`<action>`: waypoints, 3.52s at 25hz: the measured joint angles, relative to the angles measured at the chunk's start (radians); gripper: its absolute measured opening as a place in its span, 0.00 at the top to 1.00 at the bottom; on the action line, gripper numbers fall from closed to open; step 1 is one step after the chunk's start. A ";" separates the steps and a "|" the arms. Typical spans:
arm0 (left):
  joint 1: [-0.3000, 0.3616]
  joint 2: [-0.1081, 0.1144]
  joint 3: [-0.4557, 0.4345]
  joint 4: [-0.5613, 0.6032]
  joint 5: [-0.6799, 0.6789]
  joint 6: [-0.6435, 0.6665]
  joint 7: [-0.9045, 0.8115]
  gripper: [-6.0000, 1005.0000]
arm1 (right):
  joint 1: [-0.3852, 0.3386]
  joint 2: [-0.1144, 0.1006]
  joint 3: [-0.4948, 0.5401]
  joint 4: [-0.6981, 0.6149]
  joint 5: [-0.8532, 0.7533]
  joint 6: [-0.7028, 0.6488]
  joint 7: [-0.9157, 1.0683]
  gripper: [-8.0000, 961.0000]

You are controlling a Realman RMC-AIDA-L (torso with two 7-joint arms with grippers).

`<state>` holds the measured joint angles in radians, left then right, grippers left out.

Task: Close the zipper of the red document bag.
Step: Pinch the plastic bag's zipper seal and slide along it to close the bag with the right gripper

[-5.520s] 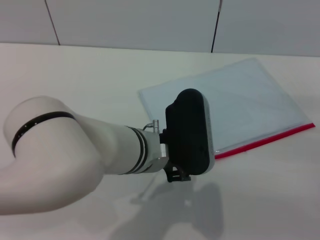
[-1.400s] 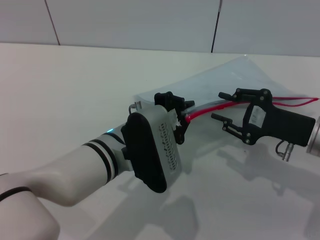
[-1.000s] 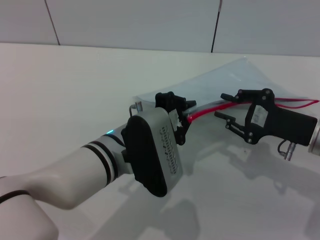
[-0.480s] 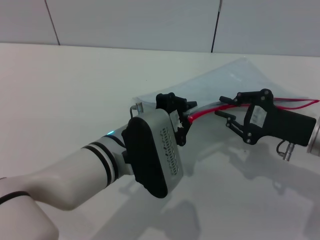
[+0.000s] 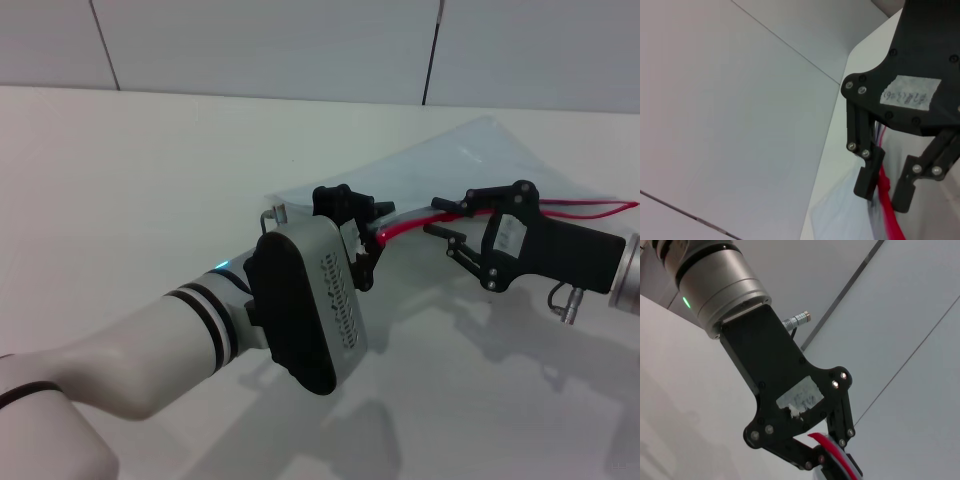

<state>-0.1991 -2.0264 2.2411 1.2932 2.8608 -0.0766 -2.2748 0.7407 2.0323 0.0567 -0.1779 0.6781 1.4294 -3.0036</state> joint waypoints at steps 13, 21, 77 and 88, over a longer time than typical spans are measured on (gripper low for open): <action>-0.006 0.000 -0.002 -0.006 0.000 0.002 -0.005 0.95 | 0.001 -0.001 0.000 0.000 -0.004 -0.001 0.000 0.89; -0.005 0.000 0.005 -0.002 0.000 0.001 -0.004 0.95 | -0.005 -0.001 0.000 -0.007 -0.005 -0.002 0.000 0.90; 0.087 0.039 0.130 0.020 -0.183 -0.310 0.044 0.89 | -0.188 0.001 0.012 0.109 1.130 -0.237 0.002 0.69; 0.020 0.032 0.113 -0.217 -0.519 -0.802 -0.009 0.49 | -0.318 0.000 -0.030 0.229 1.170 0.162 0.010 0.23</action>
<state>-0.1794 -1.9944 2.3538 1.0767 2.3419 -0.8786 -2.2837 0.4222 2.0325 0.0271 0.0516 1.8478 1.5914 -2.9939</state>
